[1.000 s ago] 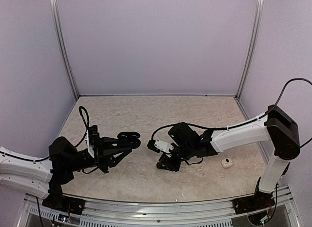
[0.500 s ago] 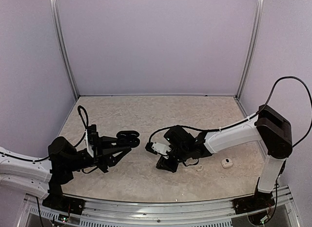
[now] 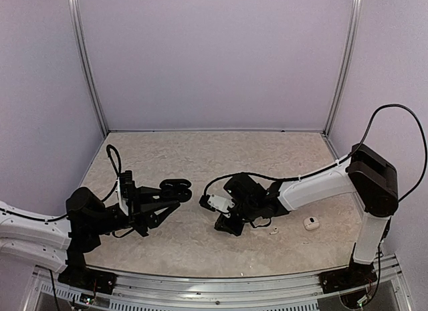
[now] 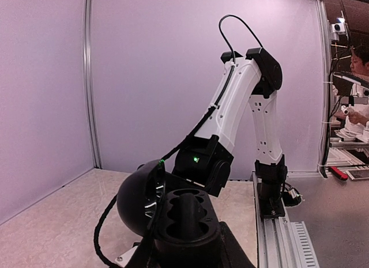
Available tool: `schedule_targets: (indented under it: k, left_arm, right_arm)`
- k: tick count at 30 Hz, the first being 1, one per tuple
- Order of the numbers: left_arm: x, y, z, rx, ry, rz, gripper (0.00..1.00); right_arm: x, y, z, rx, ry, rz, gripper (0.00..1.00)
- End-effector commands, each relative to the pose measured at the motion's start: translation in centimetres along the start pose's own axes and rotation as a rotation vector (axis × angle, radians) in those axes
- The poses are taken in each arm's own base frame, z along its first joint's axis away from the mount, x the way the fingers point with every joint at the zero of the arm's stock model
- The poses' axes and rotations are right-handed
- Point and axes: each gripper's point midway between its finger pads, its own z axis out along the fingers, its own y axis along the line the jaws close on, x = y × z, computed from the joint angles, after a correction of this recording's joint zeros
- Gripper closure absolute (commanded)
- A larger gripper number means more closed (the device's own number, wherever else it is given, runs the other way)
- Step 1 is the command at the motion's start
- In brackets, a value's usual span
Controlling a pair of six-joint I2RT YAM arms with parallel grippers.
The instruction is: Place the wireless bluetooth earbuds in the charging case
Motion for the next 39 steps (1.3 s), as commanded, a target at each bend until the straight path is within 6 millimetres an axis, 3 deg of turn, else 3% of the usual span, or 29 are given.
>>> schedule_targets:
  k: [1,14,22,25,32,39]
  left_arm:
    - [-0.8,0.1,-0.1,-0.003,-0.033,0.017,1.0]
    - [-0.8,0.1,0.0,-0.002,-0.031,0.017,1.0]
    - [-0.8,0.1,-0.1,-0.002,-0.029,0.015,1.0]
    - [-0.7,0.1,-0.1,-0.001,-0.028,0.013,1.0]
    - [-0.6,0.1,-0.1,-0.001,-0.021,0.012,1.0]
    - [-0.3,-0.2,-0.3,0.019,-0.007,0.008,1.0]
  right_arm:
    - [0.4,0.2,0.6,0.001,0.019,-0.023,0.71]
    - [0.2,-2.6,-0.2,0.123,0.01,0.014,0.86]
    - [0.4,-3.2,-0.5,0.134,0.009,0.024,1.0]
    - [-0.2,-3.2,-1.0,0.132,-0.003,0.021,1.0]
    - [-2.8,-1.8,-4.9,0.076,-0.07,-0.008,1.0]
    - [-5.8,1.2,-12.1,-0.042,-0.179,-0.09,1.0]
